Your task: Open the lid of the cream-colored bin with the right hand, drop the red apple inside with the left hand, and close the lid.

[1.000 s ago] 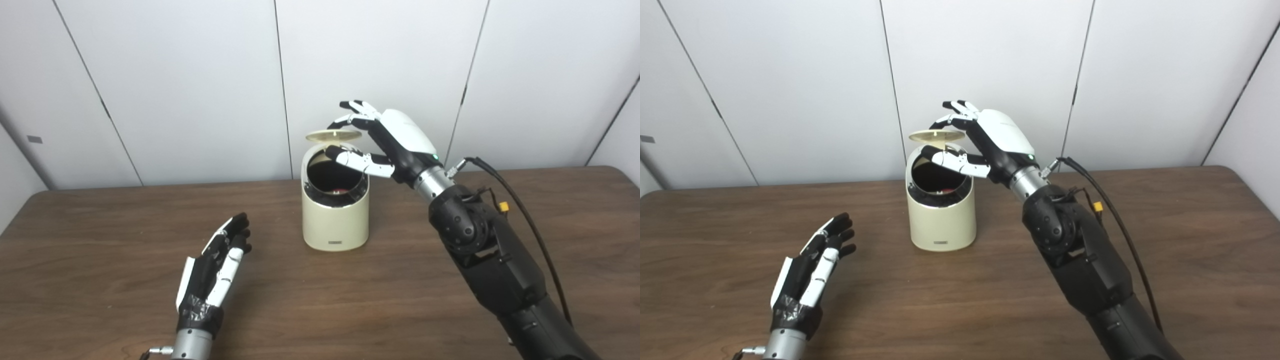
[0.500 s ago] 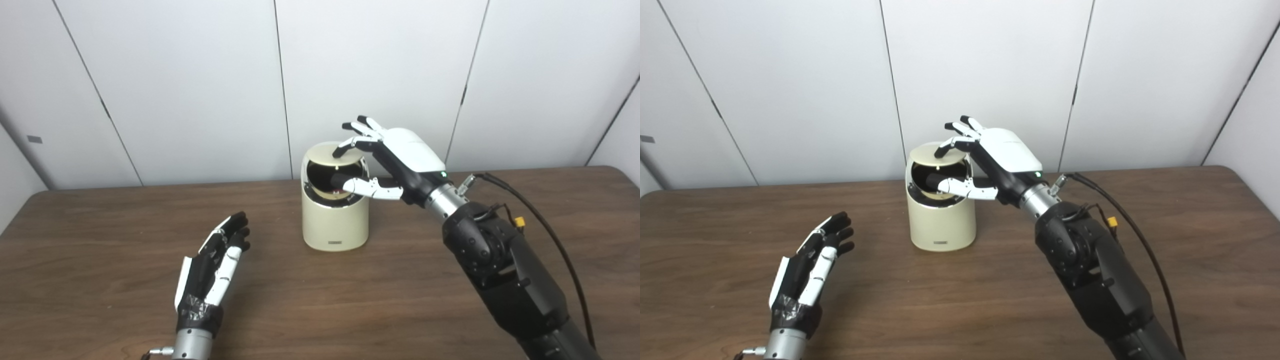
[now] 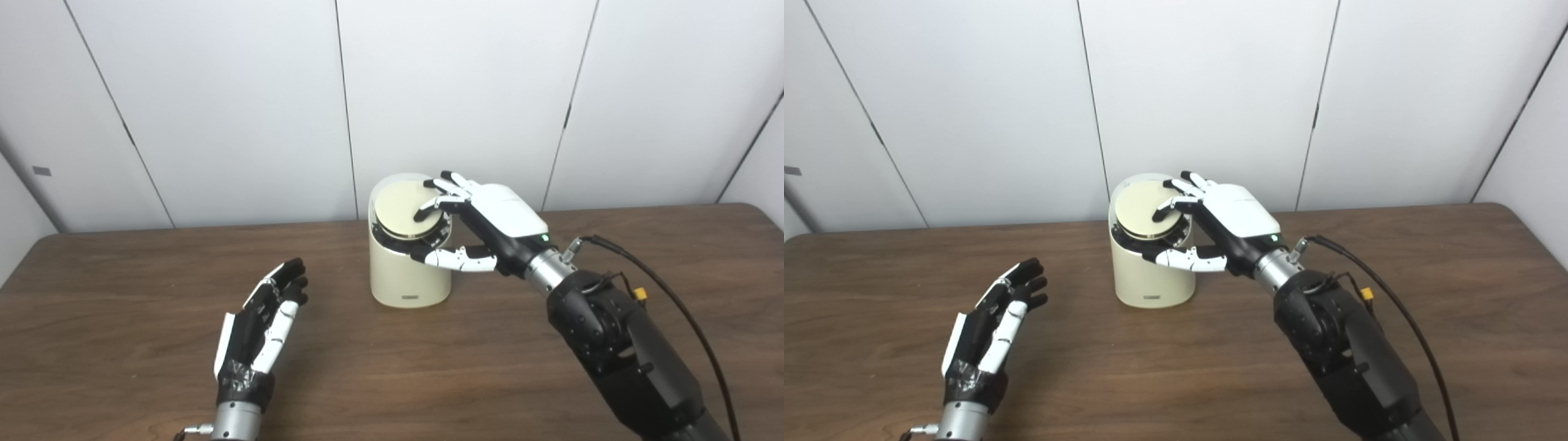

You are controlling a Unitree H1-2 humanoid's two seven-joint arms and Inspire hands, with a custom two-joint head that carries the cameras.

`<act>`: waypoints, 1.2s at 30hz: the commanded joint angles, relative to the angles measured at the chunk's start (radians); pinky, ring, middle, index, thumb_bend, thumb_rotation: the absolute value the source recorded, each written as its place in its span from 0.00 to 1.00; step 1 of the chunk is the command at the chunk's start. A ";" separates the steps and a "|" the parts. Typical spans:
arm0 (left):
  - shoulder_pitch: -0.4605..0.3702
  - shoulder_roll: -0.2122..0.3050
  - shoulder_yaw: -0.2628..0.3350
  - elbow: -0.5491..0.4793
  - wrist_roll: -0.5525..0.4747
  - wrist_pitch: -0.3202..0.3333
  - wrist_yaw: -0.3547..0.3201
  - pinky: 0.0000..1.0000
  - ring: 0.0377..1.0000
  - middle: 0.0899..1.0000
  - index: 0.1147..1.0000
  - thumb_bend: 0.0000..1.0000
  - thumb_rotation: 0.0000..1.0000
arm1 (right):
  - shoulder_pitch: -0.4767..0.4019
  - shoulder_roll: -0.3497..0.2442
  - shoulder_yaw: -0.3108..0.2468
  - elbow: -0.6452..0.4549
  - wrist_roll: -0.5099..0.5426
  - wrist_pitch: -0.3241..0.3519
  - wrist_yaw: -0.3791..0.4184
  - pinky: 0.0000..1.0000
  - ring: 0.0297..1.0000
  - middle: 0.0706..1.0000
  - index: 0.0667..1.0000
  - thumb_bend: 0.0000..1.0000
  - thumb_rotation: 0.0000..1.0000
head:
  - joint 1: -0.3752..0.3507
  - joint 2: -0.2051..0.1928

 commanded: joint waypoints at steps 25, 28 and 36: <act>-0.031 -0.010 -0.011 -0.046 -0.019 -0.028 -0.003 0.82 0.86 0.86 0.80 0.49 0.57 | -0.035 -0.054 0.167 0.001 -0.278 -0.064 0.045 1.00 1.00 0.97 0.67 0.52 0.95 | 0.009 0.013; -0.030 -0.008 -0.013 -0.047 -0.007 -0.028 0.000 0.81 0.86 0.86 0.80 0.50 0.58 | -0.028 -0.048 0.151 -0.003 -0.254 -0.065 0.028 1.00 1.00 0.97 0.69 0.52 0.95 | 0.010 0.013; -0.025 -0.012 -0.016 -0.061 -0.007 -0.019 0.003 0.81 0.86 0.85 0.80 0.51 0.57 | 0.010 -0.015 0.018 -0.103 -0.123 -0.022 -0.007 0.97 0.99 0.95 0.81 0.51 0.96 | 0.016 0.014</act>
